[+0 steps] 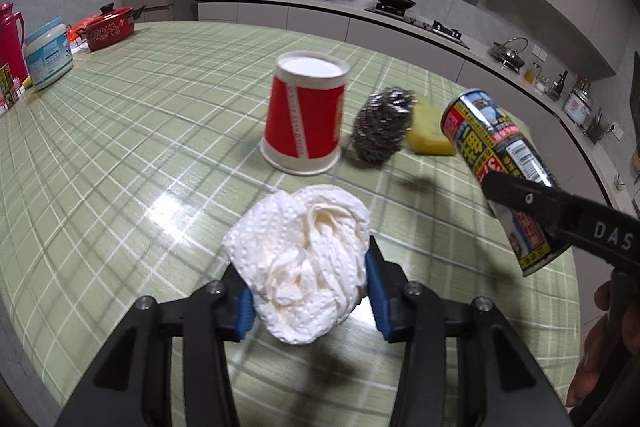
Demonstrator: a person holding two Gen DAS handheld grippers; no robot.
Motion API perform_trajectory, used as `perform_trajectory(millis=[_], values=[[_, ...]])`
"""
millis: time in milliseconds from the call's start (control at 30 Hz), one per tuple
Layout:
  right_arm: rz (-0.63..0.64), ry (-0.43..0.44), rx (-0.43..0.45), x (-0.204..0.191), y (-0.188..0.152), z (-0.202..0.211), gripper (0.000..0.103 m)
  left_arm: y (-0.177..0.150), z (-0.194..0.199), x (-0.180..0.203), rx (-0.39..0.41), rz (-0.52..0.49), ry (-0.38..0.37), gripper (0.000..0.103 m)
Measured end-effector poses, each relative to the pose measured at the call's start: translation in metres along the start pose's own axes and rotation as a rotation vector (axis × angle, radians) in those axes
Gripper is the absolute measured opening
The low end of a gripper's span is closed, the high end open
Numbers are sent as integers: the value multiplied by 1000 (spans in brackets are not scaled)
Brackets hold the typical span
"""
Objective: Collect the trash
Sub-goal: 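Grasp the white tissue with the left gripper while the right gripper grasps the black spray can, then carry the tissue and spray can over the black bin and open both grippers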
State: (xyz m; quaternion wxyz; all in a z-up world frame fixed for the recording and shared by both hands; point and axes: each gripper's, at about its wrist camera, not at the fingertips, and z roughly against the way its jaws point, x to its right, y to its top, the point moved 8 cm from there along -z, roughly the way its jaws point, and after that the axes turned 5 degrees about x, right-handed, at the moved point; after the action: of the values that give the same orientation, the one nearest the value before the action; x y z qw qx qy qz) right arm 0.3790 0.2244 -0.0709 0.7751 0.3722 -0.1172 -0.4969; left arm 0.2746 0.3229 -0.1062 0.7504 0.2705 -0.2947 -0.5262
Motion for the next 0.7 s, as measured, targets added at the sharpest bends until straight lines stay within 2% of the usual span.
perform_trajectory(millis=[233, 700], values=[[-12, -28, 32, 18, -6, 39, 55, -4, 20, 17, 27, -24, -13, 47], [-37, -87, 35, 59, -48, 95, 55, -22, 48, 63, 51, -71, -49, 47]])
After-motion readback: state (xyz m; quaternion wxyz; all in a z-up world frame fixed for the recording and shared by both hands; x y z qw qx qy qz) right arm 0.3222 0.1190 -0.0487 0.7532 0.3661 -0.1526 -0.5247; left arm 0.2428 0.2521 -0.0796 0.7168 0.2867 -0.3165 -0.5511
